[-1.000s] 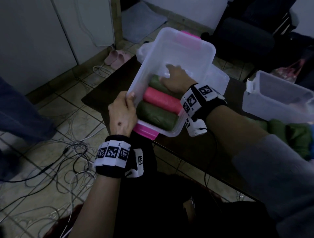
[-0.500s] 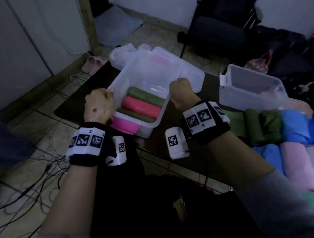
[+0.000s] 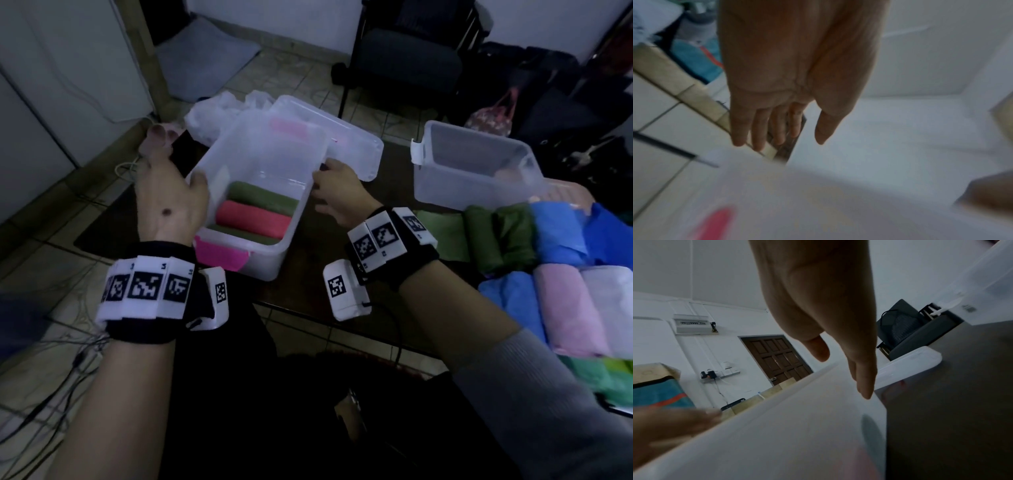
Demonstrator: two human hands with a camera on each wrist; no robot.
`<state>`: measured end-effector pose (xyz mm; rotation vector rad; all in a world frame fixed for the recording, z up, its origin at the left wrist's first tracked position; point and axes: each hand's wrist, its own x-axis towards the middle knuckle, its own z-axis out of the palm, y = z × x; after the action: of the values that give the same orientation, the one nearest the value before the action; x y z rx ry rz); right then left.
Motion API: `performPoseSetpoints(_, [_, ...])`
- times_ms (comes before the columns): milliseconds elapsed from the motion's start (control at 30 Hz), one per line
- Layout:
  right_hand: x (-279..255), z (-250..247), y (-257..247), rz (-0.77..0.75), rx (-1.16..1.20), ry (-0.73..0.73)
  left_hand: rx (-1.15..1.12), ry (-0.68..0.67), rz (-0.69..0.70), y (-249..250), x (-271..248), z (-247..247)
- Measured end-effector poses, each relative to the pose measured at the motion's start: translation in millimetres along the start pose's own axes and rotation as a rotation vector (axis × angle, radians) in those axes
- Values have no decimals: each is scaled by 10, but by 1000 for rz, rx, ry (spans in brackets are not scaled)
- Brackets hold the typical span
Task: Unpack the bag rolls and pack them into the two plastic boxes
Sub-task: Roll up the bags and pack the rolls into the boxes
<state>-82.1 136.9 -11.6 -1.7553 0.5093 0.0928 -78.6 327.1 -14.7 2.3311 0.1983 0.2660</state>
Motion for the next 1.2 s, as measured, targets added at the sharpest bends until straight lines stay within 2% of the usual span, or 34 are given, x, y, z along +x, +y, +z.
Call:
performPoseSetpoints(67, [7,-172,69,19,-31,14,-55,43,174,262,-147,-30])
performPoseSetpoints(167, [69,-570,273,-20,-247,97,-125,-32,307,679,-467,46])
performPoseSetpoints(300, [-13,-1236,555,-15,-578,269,-105,-303,364,953,-880,532])
performPoseSetpoints(433, [-228,-1887,881,147,-862,502,56,-602,347,909,-1194,1220])
performPoseSetpoints(533, [-481,-2231,1085,267,-937,734,204,-694,386,766,-1353,1634])
performPoseSetpoints(667, [-697,-2510,1303,439,-900,791,356,-762,381,628,-1414,1935])
performPoseSetpoints(800, [-710,-2599,1336,521,-788,776,478,-740,426,526,-1465,2027])
performPoseSetpoints(967, [-609,-2608,1379,536,-785,862,490,-629,496,431,-1525,2054])
performPoseSetpoints(1133, [-508,-2659,1444,564,-778,892,499,-605,512,406,-1534,2063])
performPoseSetpoints(1200, [-484,-2667,1462,565,-784,835,496,-598,515,403,-1530,2068])
